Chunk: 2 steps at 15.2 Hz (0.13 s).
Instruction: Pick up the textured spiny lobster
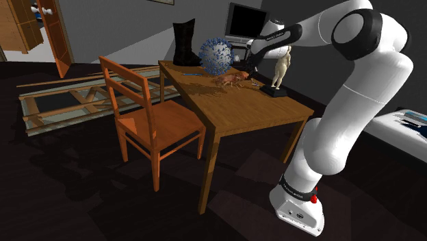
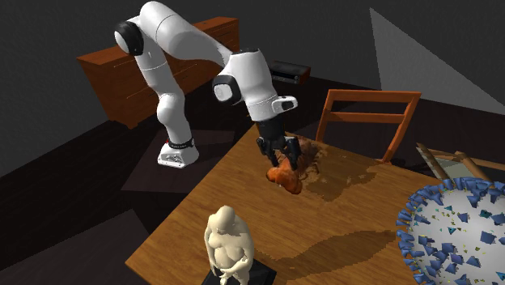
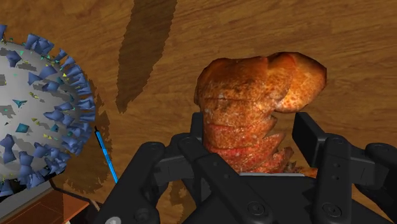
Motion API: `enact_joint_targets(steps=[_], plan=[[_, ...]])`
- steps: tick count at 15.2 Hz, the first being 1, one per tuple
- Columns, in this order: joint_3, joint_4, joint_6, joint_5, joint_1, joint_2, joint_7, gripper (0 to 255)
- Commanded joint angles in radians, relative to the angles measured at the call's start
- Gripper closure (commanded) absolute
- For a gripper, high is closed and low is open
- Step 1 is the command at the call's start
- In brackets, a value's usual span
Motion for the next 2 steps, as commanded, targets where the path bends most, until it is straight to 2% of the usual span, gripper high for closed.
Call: enact_joint_targets(steps=[1,2], plan=[[0.006,0.009,-0.016,-0.010,-0.002,-0.011,0.006,255],[0.006,0.009,-0.016,-0.010,-0.003,-0.011,0.007,255]])
